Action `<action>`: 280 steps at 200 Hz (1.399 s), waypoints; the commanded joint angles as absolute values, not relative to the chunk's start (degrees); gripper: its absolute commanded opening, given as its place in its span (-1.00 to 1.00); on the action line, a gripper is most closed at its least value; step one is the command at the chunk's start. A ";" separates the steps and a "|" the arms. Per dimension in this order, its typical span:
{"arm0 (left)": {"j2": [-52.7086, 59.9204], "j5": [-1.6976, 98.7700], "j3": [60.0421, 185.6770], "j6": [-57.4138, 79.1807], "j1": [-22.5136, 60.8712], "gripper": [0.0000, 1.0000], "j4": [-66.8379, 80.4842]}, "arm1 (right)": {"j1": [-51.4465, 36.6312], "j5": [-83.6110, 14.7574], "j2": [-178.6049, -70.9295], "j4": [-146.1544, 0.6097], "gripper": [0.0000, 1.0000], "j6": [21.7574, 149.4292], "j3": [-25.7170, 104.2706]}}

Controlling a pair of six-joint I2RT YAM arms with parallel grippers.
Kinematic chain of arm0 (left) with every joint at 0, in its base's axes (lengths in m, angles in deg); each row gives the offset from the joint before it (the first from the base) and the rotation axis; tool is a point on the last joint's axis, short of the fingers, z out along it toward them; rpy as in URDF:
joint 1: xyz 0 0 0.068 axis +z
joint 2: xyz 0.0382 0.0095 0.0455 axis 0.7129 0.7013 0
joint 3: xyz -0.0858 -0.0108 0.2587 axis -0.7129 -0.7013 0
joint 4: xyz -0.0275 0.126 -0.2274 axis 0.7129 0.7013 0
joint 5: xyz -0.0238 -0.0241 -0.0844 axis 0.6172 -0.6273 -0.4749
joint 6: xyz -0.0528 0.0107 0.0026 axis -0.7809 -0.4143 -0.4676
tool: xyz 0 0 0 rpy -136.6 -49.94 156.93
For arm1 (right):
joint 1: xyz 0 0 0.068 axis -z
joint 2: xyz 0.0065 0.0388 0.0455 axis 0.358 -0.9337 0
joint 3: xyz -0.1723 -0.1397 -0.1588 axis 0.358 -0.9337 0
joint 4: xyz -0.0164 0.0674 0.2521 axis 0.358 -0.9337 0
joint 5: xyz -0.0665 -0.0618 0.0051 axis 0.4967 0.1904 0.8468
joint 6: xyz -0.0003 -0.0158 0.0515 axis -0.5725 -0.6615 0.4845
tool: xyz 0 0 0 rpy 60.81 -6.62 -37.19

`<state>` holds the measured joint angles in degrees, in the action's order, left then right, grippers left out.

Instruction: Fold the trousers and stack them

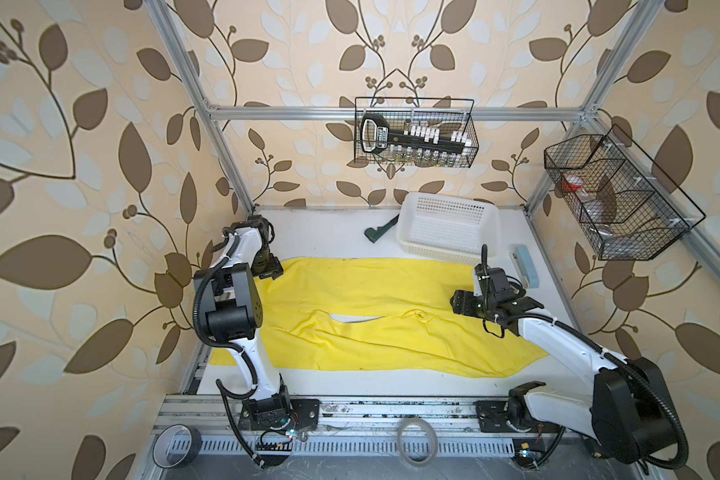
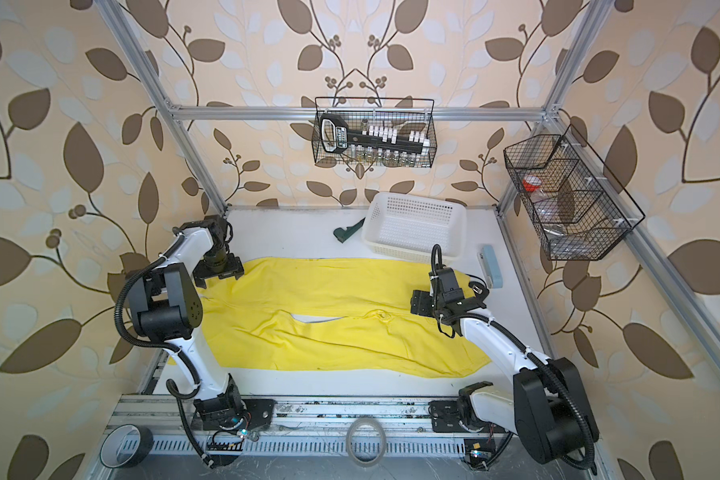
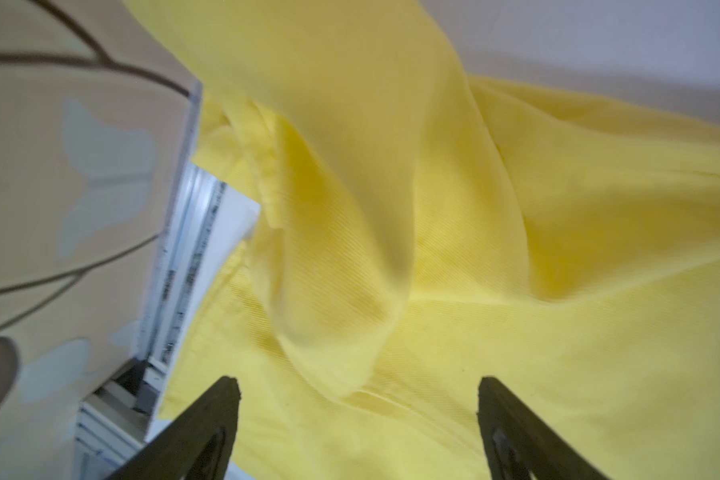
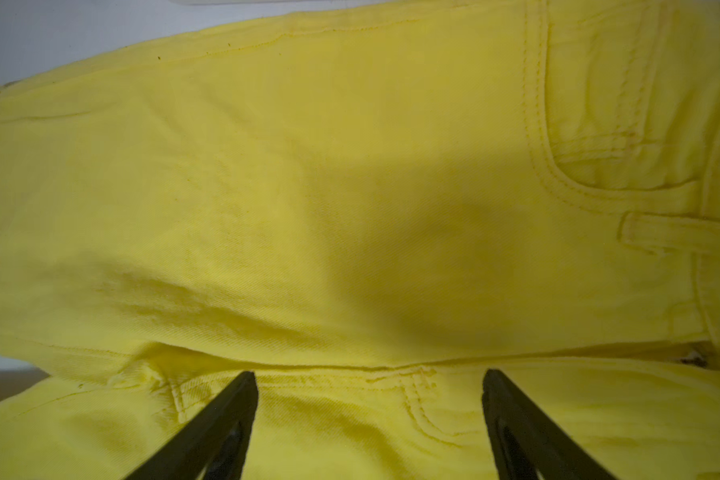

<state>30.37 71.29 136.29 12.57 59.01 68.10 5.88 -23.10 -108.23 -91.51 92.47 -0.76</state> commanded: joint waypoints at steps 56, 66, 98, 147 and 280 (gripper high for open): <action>31.07 66.59 134.47 1.30 66.69 0.43 57.79 | 5.76 -22.24 -114.28 -87.31 0.70 91.02 1.61; 31.98 65.88 134.20 1.12 67.40 0.36 57.63 | 5.75 -22.24 -114.60 -87.18 0.70 90.98 1.50; 34.06 64.26 133.87 2.07 68.31 0.12 54.95 | 5.77 -22.26 -115.18 -86.81 0.70 90.92 0.91; 35.10 64.56 130.99 1.74 69.03 -0.55 55.85 | 5.84 -22.09 -115.42 -85.92 0.70 91.37 -0.51; 28.53 72.29 127.67 4.21 72.18 -0.34 61.62 | 14.14 -16.37 -118.49 -89.61 0.66 98.05 0.19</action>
<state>29.82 70.33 127.39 3.79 72.10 59.88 11.81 -17.72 -119.62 -87.32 96.19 0.24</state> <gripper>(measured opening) 0.248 0.827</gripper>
